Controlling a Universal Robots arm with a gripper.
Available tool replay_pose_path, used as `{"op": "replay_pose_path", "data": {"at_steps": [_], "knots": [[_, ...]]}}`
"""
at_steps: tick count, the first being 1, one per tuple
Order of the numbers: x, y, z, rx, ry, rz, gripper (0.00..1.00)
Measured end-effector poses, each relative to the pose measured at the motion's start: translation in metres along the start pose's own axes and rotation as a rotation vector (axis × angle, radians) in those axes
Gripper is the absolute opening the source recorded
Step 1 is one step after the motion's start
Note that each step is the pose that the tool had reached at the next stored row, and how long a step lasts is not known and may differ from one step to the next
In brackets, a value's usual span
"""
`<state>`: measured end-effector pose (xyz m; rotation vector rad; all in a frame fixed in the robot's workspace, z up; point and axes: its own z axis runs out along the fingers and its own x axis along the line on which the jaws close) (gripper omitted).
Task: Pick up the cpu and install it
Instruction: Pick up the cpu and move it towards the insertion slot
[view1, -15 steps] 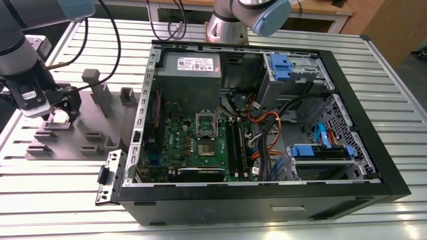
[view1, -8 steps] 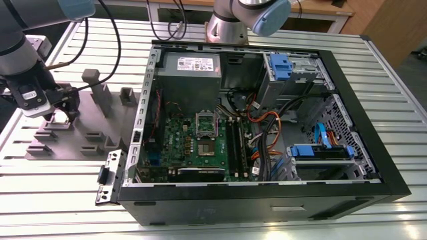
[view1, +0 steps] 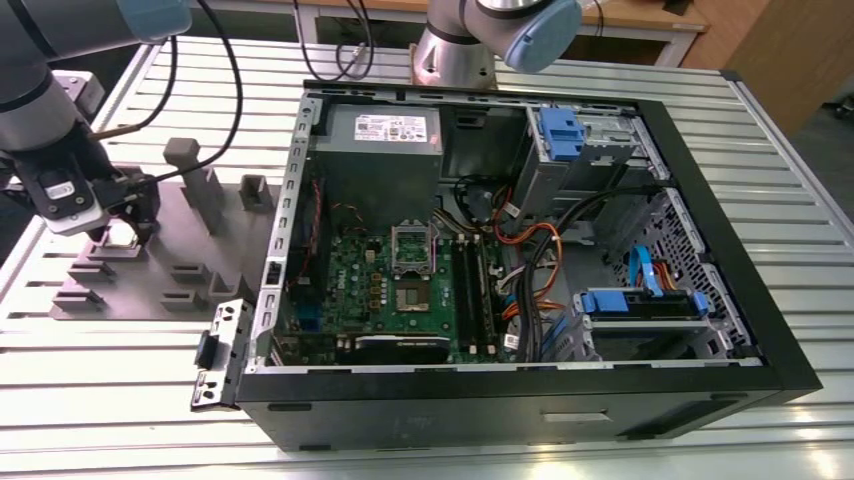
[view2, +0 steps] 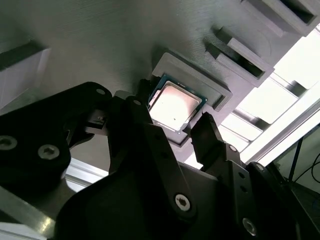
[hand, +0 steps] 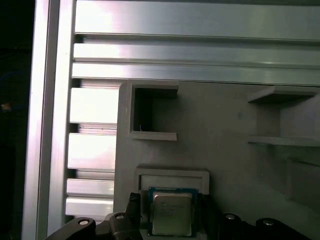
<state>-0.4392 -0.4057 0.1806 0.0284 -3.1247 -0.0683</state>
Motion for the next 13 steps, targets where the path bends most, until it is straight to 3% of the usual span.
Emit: {"op": "replay_pose_path", "data": {"at_steps": [5, 10, 12, 13], "knots": [[0.0, -0.0001, 0.0011, 0.005, 0.0001, 0.0, 0.6], [0.0, -0.0001, 0.0013, 0.0055, 0.0001, 0.0, 0.6], [0.0, -0.0001, 0.0013, 0.0055, 0.0001, 0.0, 0.58], [0.0, -0.0001, 0.0013, 0.0054, 0.0, 0.0, 0.51]]}}
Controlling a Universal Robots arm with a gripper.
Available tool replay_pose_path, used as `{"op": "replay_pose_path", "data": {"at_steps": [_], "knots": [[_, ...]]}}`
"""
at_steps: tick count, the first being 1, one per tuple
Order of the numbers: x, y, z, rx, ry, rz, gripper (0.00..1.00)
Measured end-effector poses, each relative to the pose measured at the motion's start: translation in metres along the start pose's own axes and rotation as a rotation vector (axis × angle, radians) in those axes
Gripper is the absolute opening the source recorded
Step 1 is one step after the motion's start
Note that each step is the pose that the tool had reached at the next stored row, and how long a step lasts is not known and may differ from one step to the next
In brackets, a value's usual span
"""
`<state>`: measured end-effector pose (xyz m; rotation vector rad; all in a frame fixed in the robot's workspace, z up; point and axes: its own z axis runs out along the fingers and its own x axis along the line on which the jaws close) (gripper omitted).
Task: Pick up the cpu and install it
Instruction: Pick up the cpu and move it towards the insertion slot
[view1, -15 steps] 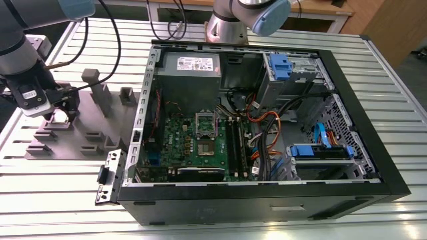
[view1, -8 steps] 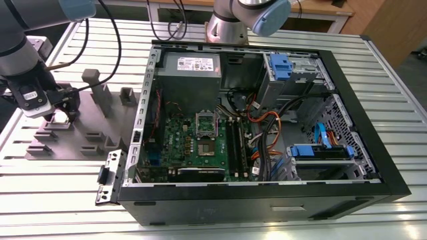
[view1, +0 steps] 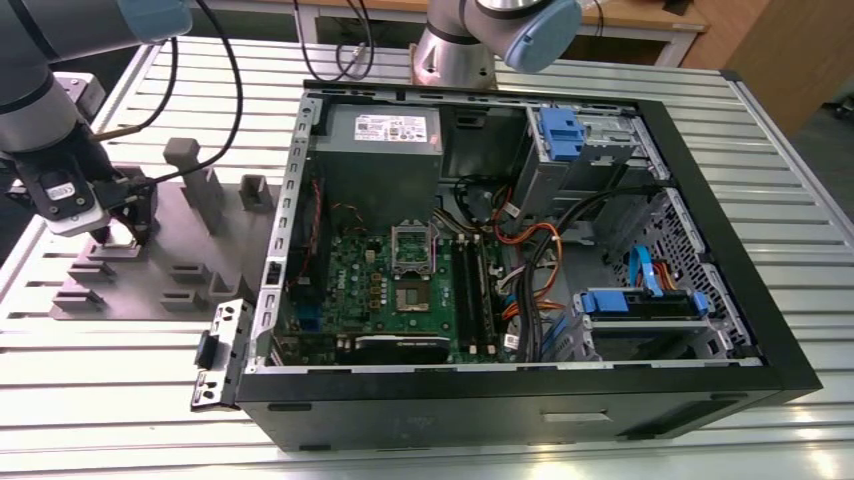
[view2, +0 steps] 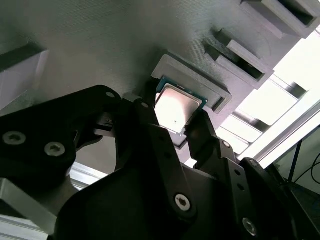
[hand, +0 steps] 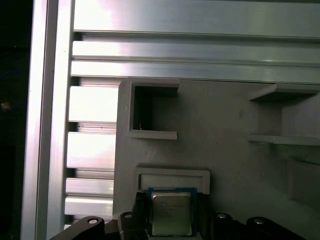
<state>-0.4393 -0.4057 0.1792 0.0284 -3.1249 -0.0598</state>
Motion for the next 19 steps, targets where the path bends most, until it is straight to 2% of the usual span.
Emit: {"op": "replay_pose_path", "data": {"at_steps": [13, 19], "knots": [[-0.002, 0.0, 0.0, -0.0001, 0.0004, 0.009, 0.51], [-0.0022, 0.0002, 0.0, -0.0006, -0.0009, 0.038, 0.51]]}}
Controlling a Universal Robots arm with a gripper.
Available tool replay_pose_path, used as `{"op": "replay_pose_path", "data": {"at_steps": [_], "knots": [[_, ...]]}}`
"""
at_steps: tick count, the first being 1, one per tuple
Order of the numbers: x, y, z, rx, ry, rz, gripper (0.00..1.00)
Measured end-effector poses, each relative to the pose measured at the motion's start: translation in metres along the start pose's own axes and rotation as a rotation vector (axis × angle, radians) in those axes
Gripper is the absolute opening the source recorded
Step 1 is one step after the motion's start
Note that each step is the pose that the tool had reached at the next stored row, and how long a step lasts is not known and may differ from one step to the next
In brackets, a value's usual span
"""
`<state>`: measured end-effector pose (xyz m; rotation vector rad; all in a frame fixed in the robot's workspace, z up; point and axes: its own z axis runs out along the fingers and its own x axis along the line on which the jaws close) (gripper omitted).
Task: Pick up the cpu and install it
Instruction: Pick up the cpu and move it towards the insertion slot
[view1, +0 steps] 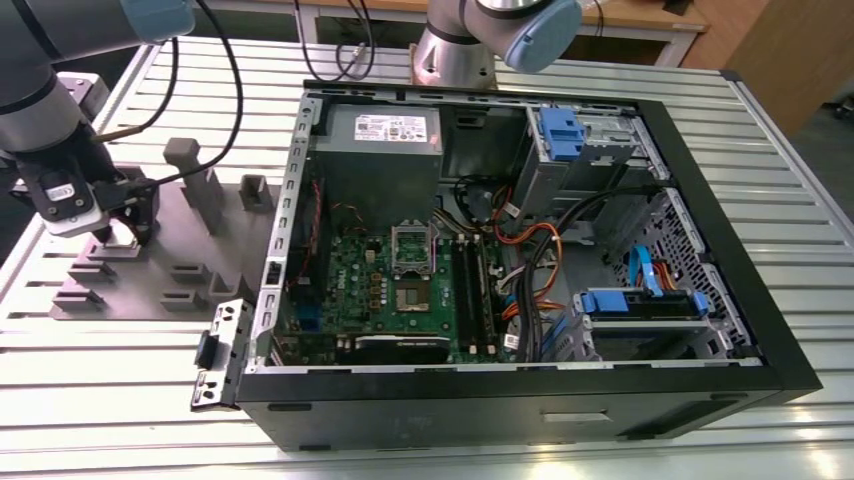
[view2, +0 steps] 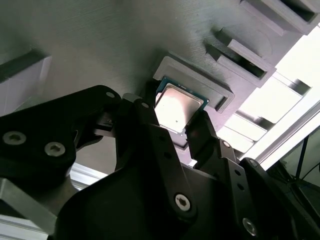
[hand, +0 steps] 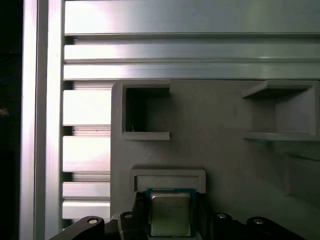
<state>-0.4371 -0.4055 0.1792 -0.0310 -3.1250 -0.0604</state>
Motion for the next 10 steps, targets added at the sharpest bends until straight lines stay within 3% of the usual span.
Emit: {"op": "replay_pose_path", "data": {"at_steps": [10], "knots": [[0.0001, 0.0001, -0.0015, 0.0, 0.0, 0.001, 0.51]]}}
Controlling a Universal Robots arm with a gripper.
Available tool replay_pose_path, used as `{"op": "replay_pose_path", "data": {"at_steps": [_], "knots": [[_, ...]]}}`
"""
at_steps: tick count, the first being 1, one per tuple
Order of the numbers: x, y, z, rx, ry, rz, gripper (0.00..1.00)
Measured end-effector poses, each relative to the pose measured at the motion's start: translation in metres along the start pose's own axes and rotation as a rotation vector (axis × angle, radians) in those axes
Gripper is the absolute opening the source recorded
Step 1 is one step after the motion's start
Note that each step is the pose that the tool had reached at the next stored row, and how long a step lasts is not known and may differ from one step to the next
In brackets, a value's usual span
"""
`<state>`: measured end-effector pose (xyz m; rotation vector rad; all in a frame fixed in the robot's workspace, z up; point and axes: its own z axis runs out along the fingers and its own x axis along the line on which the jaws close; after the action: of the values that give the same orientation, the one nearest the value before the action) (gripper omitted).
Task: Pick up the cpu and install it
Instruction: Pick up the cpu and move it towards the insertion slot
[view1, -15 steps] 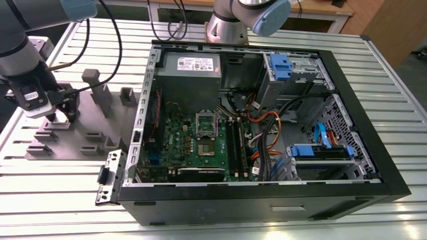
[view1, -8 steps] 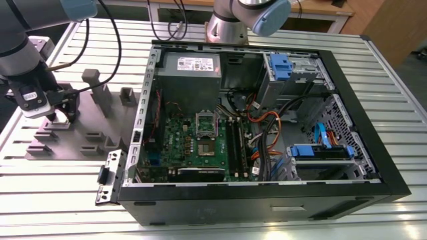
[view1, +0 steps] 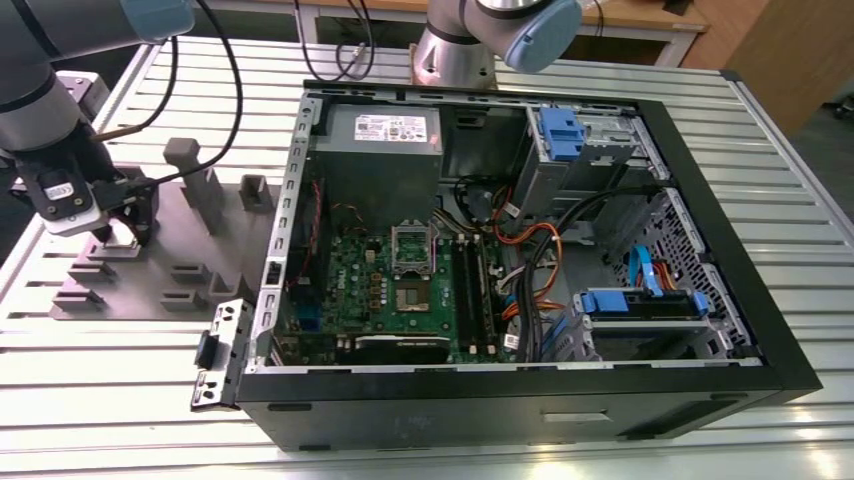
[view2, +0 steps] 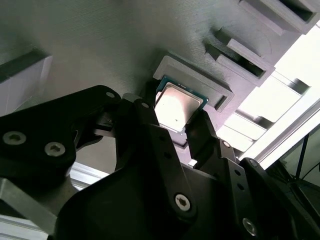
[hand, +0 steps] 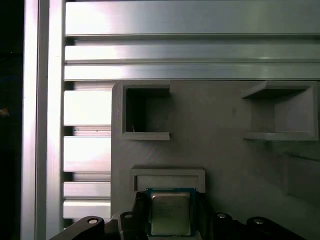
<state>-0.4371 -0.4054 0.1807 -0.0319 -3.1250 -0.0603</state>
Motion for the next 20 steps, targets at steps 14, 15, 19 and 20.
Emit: {"op": "replay_pose_path", "data": {"at_steps": [14, 15, 19, 20], "knots": [[0.0002, 0.0, -0.0007, 0.0, 0.0, 0.0, 0.51], [0.0002, 0.0, -0.0007, -0.0001, 0.0, 0.0, 0.51], [0.0002, 0.0, -0.0007, -0.0001, -0.0001, 0.0, 0.58], [0.0002, 0.0, -0.0008, -0.0001, -0.0001, 0.0, 0.58]]}}
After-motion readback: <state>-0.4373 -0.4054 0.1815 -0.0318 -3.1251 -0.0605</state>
